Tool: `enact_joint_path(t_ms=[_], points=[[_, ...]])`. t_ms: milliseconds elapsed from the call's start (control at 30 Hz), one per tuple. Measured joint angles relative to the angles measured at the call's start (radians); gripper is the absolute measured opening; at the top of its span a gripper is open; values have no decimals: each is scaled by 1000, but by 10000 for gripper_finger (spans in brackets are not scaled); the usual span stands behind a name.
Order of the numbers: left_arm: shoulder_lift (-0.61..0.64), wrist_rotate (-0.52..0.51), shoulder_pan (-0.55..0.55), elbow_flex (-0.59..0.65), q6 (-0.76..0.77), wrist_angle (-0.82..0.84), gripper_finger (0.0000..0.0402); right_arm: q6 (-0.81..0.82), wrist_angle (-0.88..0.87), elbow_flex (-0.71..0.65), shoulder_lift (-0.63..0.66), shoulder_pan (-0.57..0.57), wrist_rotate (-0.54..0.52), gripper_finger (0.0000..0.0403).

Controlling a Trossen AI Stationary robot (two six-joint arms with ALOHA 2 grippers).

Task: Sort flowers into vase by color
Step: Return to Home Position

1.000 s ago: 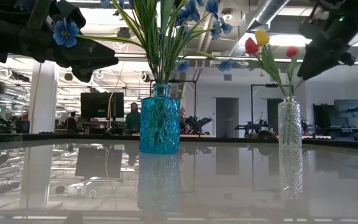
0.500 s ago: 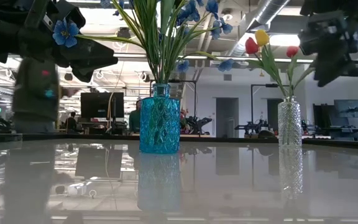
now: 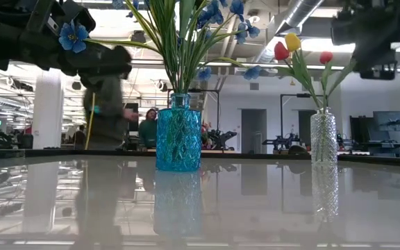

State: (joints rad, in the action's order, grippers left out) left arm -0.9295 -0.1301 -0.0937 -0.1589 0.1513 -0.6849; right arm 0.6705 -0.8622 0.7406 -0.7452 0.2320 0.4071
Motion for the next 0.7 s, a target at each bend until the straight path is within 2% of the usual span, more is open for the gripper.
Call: enact_joint_path(t_ms=[67, 133, 267, 433, 533, 700], points=[[0, 14, 0, 0, 0, 0, 109, -17, 37, 0, 5, -43, 6, 136], [0, 17, 0, 0, 1, 8, 109, -39, 78, 0, 17, -93, -40, 136], [0, 17, 0, 0, -3, 31, 109, -90, 191, -10, 47, -225, -248, 136], [0, 11, 0, 0, -33, 47, 109, -216, 458, -106, 74, -388, -464, 136], [0, 11, 0, 0, -52, 51, 109, -295, 629, -191, 70, -448, -526, 135], [0, 10, 0, 0, -58, 65, 109, -329, 826, -327, 74, -479, -545, 123]])
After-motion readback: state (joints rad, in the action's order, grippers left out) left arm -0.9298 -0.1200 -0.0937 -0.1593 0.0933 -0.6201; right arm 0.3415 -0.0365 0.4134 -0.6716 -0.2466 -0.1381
